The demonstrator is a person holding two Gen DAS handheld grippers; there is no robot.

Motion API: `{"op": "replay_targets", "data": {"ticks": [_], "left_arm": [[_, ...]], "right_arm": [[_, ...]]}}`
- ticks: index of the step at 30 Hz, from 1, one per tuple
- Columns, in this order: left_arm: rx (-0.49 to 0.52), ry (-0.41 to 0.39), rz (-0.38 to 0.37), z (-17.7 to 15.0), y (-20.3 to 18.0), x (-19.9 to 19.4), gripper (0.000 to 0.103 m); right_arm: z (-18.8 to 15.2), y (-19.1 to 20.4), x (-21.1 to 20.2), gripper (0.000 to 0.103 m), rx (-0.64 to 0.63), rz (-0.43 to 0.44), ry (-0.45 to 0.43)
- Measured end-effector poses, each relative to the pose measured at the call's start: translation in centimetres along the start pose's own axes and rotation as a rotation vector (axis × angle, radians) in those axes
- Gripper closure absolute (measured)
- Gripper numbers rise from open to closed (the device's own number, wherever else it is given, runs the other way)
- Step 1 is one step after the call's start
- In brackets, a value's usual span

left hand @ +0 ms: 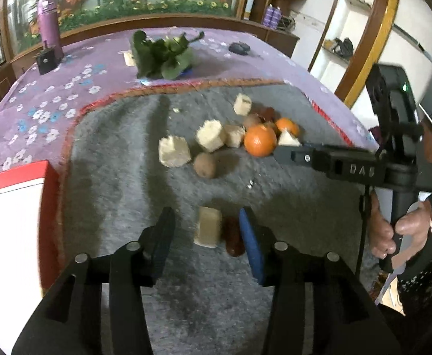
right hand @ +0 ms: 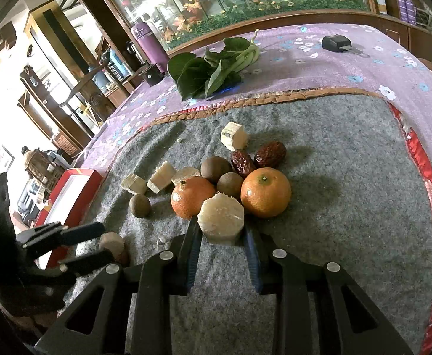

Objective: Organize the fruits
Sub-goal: 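Grasp a white cube with the left gripper while the right gripper grasps an octagonal yam slice, then carry the cube and yam slice into the red-rimmed tray and open both grippers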

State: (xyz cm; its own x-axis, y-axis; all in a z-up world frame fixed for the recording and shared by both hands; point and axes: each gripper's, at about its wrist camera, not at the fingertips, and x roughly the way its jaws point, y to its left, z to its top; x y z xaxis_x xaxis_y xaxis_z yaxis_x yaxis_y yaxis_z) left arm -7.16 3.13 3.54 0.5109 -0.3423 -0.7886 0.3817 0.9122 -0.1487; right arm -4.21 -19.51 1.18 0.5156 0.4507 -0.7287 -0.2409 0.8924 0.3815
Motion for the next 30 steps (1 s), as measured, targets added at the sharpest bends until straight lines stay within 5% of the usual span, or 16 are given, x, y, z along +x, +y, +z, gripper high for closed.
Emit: {"op": "replay_targets", "data": {"ticks": [7, 14, 25, 30], "left_arm": [[0.017, -0.010, 0.059, -0.2, 0.0, 0.2, 0.060], [0.102, 0.012, 0.132, -0.9, -1.4, 0.6, 0.074], [0.065, 0.019, 0.060, -0.9, -1.5, 1.3, 0.090], [0.050, -0.031, 0.066, -1.1, -1.4, -0.4, 0.090]], "right_arm": [[0.0, 0.0, 0.0, 0.074, 0.001, 0.001, -0.001], [0.0, 0.0, 0.0, 0.074, -0.001, -0.001, 0.000], [0.0, -0.2, 0.0, 0.074, 0.015, 0.016, -0.002], [-0.1, 1.2, -0.4, 0.075, -0.043, -0.077, -0.017]]}}
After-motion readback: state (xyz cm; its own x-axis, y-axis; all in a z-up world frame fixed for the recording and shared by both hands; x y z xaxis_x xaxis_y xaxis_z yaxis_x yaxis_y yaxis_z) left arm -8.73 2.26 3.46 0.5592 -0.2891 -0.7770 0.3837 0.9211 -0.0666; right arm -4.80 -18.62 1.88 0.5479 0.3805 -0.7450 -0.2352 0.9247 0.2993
